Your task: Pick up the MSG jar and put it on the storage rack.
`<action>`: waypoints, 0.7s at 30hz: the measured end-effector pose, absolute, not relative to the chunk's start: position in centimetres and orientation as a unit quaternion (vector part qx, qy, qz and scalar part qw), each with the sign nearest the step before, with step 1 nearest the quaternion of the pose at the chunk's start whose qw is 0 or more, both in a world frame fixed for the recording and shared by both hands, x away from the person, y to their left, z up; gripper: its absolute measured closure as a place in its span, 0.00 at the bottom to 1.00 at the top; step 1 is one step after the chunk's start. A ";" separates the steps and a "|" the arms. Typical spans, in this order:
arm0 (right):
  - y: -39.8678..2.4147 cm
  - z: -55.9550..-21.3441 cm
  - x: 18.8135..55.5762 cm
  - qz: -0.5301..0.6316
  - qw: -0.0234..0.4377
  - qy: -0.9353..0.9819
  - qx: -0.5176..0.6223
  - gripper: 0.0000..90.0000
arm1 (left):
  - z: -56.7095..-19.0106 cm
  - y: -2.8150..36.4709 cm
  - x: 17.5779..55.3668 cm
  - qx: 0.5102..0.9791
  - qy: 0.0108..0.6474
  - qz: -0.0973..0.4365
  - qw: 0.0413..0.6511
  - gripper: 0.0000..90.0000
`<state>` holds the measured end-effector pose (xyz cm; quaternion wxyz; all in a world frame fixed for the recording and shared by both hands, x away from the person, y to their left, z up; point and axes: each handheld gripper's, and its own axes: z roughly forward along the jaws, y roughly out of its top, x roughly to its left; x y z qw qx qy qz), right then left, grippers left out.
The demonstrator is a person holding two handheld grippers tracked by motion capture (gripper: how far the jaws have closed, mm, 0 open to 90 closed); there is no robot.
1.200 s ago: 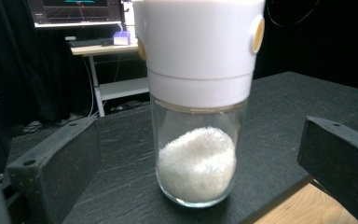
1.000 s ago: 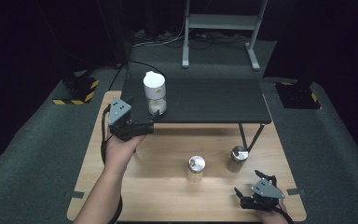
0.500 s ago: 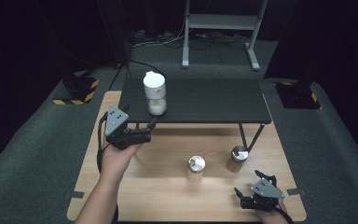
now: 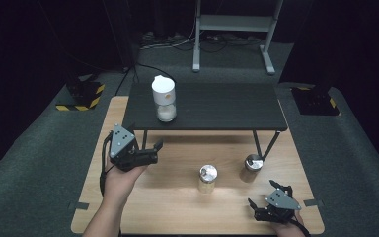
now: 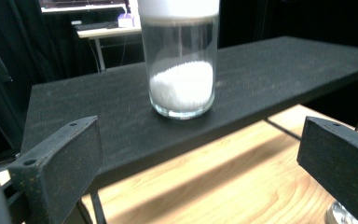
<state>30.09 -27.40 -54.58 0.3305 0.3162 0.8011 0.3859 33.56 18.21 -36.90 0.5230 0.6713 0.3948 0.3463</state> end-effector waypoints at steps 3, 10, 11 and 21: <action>-27.4 -54.6 30.1 0.386 0.331 0.801 0.315 0.00 | -37.6 18.3 33.2 0.673 0.398 0.341 0.522 0.00; -27.4 -54.6 30.1 0.384 0.332 0.802 0.316 0.00 | -39.5 18.5 32.3 0.680 0.403 0.332 0.515 0.00; -27.4 -54.6 30.1 0.384 0.332 0.802 0.315 0.00 | -39.7 18.6 32.2 0.679 0.404 0.332 0.515 0.00; -27.3 -54.6 30.0 0.383 0.334 0.802 0.314 0.00 | -43.4 19.1 30.8 0.688 0.420 0.311 0.503 0.00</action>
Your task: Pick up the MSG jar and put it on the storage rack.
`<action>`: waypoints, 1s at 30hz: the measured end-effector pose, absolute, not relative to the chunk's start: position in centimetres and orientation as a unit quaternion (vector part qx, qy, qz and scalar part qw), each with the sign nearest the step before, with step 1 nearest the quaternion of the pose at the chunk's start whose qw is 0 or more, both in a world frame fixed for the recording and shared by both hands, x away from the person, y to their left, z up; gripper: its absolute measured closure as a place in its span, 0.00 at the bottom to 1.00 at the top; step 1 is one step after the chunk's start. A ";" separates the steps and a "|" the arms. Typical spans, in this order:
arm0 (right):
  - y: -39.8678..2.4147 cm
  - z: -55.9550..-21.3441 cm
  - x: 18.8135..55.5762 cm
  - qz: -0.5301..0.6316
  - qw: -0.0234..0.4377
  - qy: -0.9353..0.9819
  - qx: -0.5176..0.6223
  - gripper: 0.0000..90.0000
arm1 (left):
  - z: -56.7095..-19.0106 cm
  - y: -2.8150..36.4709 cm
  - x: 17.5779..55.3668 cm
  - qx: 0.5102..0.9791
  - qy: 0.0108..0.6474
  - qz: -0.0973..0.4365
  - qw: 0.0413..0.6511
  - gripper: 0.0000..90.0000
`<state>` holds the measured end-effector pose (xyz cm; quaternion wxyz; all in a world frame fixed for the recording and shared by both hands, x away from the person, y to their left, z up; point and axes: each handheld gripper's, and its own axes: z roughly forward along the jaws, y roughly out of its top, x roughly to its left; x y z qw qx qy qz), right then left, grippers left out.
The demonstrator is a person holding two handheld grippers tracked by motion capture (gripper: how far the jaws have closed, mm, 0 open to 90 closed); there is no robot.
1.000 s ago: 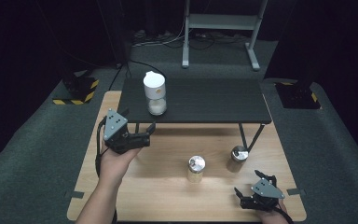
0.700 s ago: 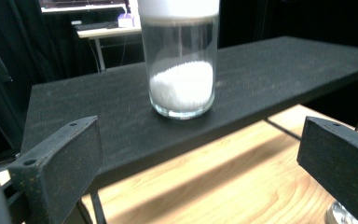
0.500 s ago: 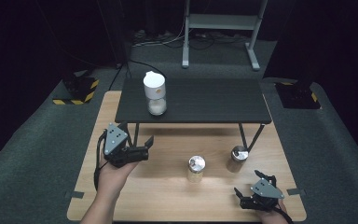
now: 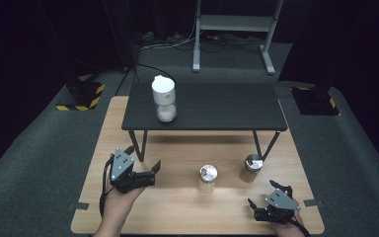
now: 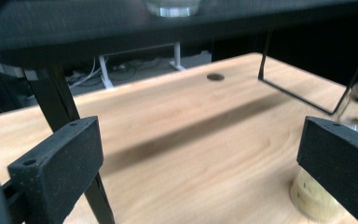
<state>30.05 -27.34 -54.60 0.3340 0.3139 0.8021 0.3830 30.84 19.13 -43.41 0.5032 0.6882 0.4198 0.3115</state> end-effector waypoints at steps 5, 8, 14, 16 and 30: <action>-27.3 -54.6 30.0 0.383 0.334 0.802 0.315 0.00 | -45.6 19.4 30.3 0.696 0.430 0.298 0.490 0.00; -27.3 -54.6 30.0 0.382 0.335 0.802 0.314 0.00 | -47.0 19.7 30.1 0.698 0.439 0.292 0.484 0.00; -27.3 -54.6 30.1 0.382 0.335 0.801 0.316 0.00 | -49.4 20.1 29.6 0.706 0.450 0.277 0.471 0.00; -27.3 -54.6 30.1 0.381 0.335 0.801 0.317 0.00 | -50.1 20.2 29.4 0.709 0.451 0.273 0.468 0.00; -27.3 -54.6 30.1 0.376 0.337 0.800 0.324 0.00 | -54.6 20.4 28.7 0.738 0.454 0.262 0.426 0.00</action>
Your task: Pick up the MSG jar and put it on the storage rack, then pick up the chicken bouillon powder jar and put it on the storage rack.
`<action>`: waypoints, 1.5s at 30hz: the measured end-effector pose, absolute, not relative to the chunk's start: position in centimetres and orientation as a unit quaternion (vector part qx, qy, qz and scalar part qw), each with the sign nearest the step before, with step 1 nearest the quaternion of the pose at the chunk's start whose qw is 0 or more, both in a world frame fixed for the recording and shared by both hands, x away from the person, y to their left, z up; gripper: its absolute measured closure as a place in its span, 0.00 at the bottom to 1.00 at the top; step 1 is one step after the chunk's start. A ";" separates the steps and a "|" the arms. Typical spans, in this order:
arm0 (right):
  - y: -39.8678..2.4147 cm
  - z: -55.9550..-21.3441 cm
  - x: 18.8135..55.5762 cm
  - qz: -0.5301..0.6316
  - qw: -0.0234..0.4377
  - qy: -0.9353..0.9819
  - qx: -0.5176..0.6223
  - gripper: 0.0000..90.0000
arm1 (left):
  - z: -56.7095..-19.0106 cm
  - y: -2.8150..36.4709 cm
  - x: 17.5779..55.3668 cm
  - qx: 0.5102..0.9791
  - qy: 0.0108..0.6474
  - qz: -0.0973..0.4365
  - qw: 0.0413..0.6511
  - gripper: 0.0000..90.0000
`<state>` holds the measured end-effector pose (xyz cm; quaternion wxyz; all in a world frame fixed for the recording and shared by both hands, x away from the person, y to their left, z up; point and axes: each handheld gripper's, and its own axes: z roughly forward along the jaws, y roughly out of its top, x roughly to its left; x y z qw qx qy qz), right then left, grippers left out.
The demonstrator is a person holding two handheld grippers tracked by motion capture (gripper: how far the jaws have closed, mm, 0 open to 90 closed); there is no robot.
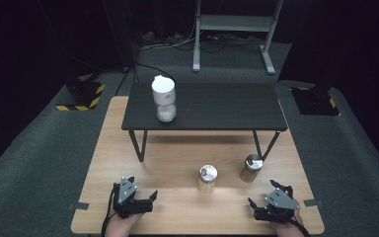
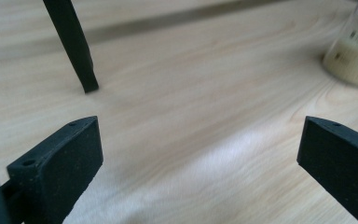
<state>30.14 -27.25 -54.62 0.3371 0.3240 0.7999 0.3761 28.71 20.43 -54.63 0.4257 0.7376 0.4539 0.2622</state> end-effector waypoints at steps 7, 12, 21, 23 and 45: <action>-27.2 -54.6 30.1 0.374 0.337 0.802 0.321 0.00 | -54.7 19.0 28.3 0.773 0.416 0.291 0.380 0.00; -27.3 -54.6 30.1 0.377 0.335 0.803 0.316 0.00 | -54.9 18.2 28.1 0.791 0.396 0.307 0.352 0.01; -27.5 -54.6 29.8 0.386 0.338 0.799 0.313 0.00 | -54.8 18.5 28.1 0.785 0.403 0.299 0.364 0.01; -27.6 -54.3 29.7 0.390 0.343 0.795 0.313 0.00 | -54.8 18.6 28.0 0.781 0.403 0.302 0.369 0.01; -26.7 -51.8 28.3 0.409 0.361 0.781 0.302 0.00 | -54.7 18.8 27.8 0.776 0.400 0.302 0.384 0.01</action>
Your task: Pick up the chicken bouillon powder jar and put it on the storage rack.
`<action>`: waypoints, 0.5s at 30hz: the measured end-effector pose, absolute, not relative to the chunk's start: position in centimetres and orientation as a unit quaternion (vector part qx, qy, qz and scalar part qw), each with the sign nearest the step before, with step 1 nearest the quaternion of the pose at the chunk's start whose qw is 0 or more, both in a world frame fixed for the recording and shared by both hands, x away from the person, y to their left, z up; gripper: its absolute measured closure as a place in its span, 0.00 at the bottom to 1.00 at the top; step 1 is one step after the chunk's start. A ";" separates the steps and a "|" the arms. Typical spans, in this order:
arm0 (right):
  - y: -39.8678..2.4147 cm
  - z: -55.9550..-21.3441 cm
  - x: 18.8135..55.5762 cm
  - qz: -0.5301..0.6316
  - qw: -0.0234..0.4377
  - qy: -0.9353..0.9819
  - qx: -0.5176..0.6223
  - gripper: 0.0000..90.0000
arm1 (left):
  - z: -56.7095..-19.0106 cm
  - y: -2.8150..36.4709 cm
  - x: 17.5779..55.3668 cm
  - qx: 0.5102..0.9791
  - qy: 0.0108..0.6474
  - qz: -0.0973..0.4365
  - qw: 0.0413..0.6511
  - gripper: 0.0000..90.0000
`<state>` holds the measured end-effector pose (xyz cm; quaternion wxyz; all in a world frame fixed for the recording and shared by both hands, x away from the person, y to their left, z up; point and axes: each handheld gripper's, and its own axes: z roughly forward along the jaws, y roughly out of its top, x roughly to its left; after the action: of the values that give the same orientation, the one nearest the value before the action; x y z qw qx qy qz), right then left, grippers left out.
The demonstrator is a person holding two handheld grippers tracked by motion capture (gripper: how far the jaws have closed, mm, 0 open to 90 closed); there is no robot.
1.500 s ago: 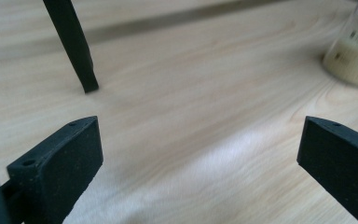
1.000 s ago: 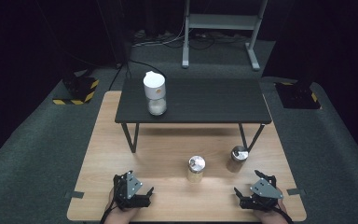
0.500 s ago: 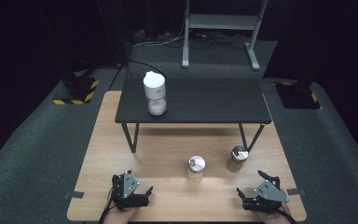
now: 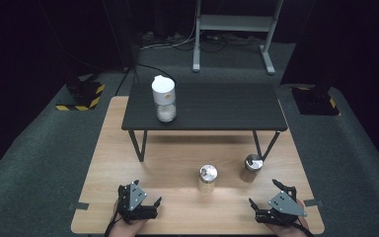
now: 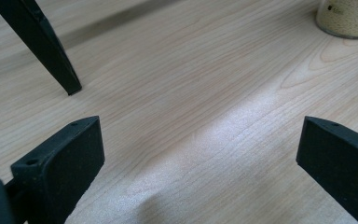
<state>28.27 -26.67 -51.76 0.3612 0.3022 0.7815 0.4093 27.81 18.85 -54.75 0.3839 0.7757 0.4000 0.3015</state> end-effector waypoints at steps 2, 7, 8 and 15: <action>-26.3 -51.5 28.1 0.411 0.363 0.783 0.295 0.00 | -54.7 18.9 27.8 0.776 0.400 0.301 0.384 0.01; -25.3 -51.1 27.8 0.418 0.361 0.784 0.282 0.00 | -54.7 18.8 27.8 0.777 0.399 0.301 0.384 0.01; -25.1 -51.0 27.8 0.422 0.359 0.784 0.280 0.00 | -54.7 18.8 27.8 0.777 0.398 0.300 0.384 0.01; -23.8 -50.7 27.8 0.443 0.344 0.781 0.275 0.00 | -54.7 18.9 27.8 0.776 0.399 0.300 0.385 0.01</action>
<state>27.81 -23.84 -50.68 0.3436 0.2746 0.7812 0.4429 27.80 18.86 -54.74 0.3851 0.7762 0.3988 0.3003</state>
